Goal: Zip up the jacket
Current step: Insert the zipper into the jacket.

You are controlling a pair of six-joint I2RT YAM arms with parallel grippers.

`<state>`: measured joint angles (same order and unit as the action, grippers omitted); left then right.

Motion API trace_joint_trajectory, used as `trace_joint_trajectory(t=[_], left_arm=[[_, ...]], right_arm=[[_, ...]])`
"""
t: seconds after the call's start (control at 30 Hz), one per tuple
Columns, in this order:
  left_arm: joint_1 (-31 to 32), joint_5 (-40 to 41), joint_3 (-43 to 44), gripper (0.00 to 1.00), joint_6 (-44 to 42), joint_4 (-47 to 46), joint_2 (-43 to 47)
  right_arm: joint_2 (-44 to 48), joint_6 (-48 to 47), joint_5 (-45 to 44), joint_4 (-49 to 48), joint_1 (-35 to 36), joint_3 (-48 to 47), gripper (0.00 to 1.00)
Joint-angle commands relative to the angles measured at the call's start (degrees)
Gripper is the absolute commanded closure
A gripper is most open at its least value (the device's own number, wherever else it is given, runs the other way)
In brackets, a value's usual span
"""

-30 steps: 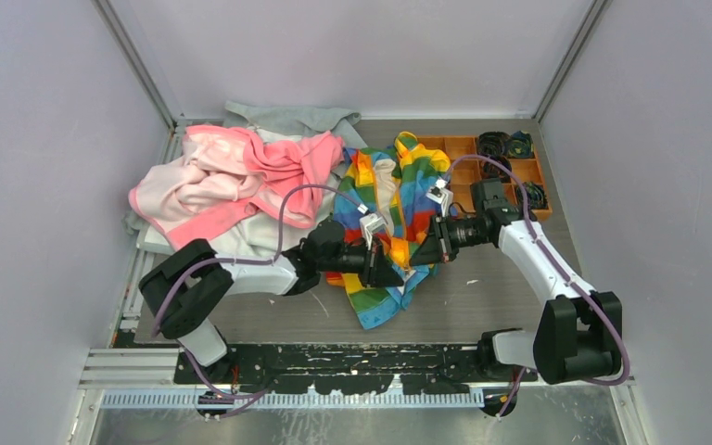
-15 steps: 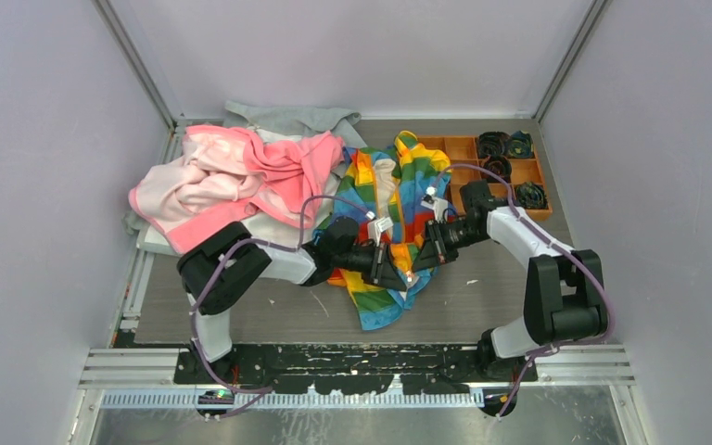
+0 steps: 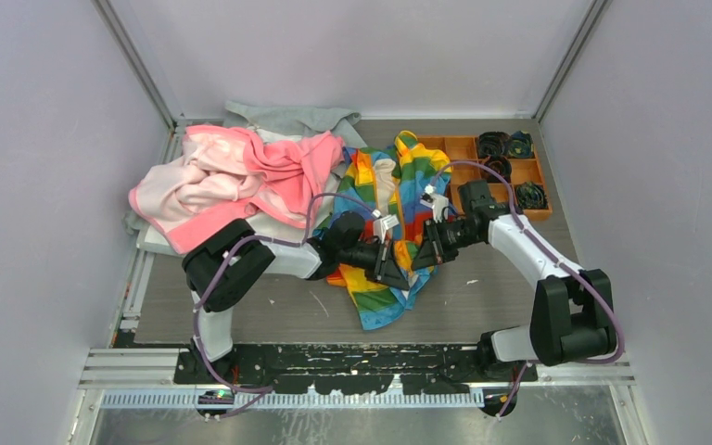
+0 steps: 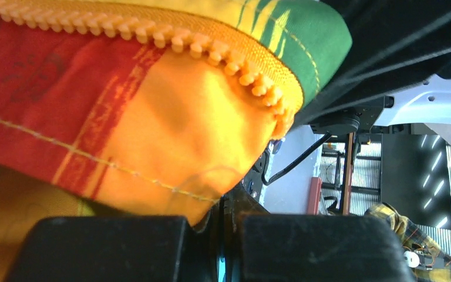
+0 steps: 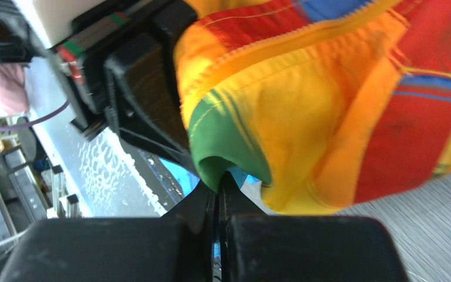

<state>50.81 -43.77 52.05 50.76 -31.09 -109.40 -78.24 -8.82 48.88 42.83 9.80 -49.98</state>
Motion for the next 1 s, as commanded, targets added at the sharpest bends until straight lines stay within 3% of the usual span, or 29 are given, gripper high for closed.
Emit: trace_joint_trajectory(t=[0.0, 0.13, 0.3, 0.43, 0.63, 0.97], left_arm=[[1.7, -5.2, -1.1, 1.00, -0.5, 1.8, 1.2], [1.7, -5.8, -2.4, 1.00, 0.9, -0.7, 1.1], [1.7, -7.6, -3.1, 1.00, 7.1, -7.4, -2.4], [1.6, -7.6, -3.0, 1.00, 9.4, -8.7, -3.3], [1.6, -7.7, -3.4, 1.00, 11.2, -8.5, -2.6], [1.6, -8.7, -3.7, 1.00, 12.3, -8.0, -1.5]], right_arm=[[0.6, 5.6, -8.0, -10.5, -0.8, -0.6, 0.99], [0.7, 4.2, -7.8, -9.4, -0.8, -0.7, 0.99], [-2.2, -5.8, -3.6, -1.2, -0.4, -3.5, 0.98], [-3.5, -12.9, -3.7, 5.0, -0.3, -5.7, 0.87], [1.3, -15.7, -4.1, 5.1, -0.2, -4.5, 0.69], [7.9, -26.4, -5.9, 14.2, -0.1, -7.3, 0.52]])
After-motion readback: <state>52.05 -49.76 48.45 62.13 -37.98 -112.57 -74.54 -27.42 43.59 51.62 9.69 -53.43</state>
